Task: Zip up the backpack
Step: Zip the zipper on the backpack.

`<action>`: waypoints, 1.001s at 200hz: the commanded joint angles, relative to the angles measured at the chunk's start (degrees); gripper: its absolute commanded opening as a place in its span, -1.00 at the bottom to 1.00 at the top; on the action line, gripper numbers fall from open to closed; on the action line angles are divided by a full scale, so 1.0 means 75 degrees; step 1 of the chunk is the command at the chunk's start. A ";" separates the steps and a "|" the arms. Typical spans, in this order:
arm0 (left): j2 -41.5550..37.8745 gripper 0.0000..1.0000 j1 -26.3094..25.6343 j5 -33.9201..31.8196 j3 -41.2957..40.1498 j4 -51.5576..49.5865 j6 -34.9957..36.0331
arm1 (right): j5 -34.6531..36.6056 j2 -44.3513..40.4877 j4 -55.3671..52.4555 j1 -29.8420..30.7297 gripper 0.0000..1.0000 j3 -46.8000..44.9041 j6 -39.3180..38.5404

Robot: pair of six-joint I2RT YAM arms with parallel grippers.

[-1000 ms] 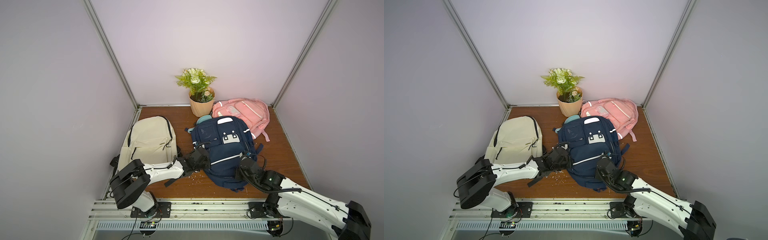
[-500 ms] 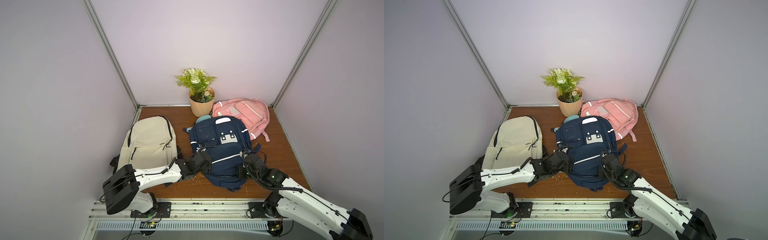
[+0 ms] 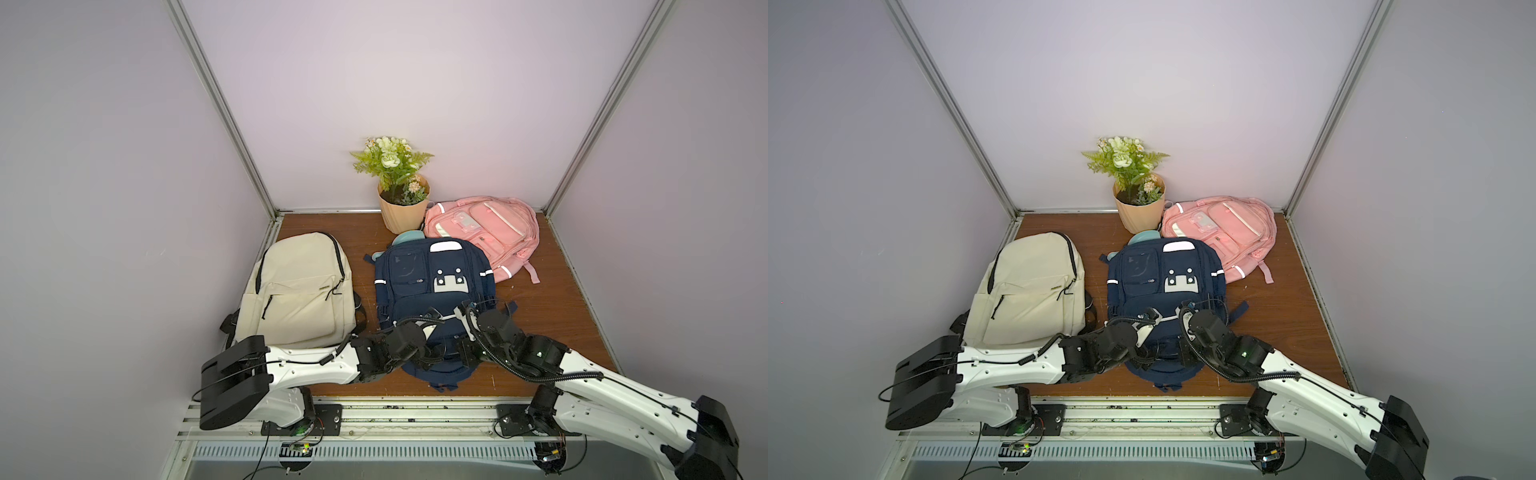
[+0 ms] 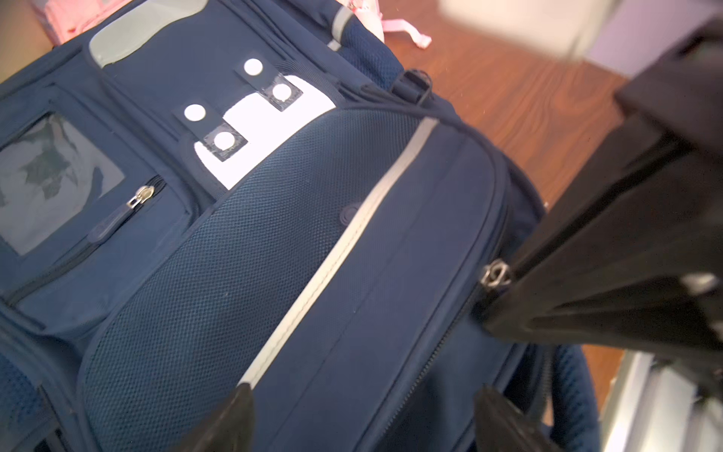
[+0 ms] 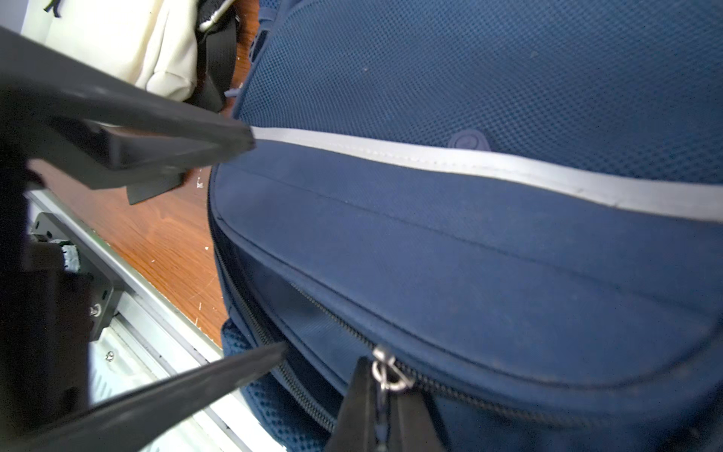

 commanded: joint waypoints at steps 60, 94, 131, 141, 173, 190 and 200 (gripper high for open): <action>0.1037 -0.29 -0.0015 -0.1039 0.0336 0.0472 0.0614 | 0.0156 0.0139 0.0222 0.0144 -1.00 0.0402 -0.0143; 0.0655 -0.99 -0.0014 -0.1496 -0.0088 0.0297 0.0307 | 0.1146 -0.0001 -0.0386 -0.0020 -1.00 0.0469 0.0223; 0.0263 -1.00 -0.0018 -0.1948 -0.0542 -0.0027 -0.0059 | 0.0740 -0.0036 -0.0764 -0.0808 -1.00 0.0564 0.0212; 0.0228 -1.00 -0.0018 -0.2037 -0.0610 -0.0093 -0.0159 | 0.0643 -0.0019 -0.0907 -0.1001 -1.00 0.0599 0.0206; 0.0192 -1.00 -0.0018 -0.2173 -0.0786 -0.0218 -0.0340 | 0.0672 0.0128 -0.1432 -0.1241 -1.00 0.0986 0.0422; 0.0149 -1.00 -0.0019 -0.2124 -0.0875 -0.0201 -0.0346 | 0.0870 0.0340 -0.2008 -0.1404 -1.00 0.1422 0.0489; 0.0128 -1.00 -0.0025 -0.2078 -0.0907 -0.0197 -0.0328 | 0.0954 0.0465 -0.2286 -0.1573 -1.00 0.1637 0.0532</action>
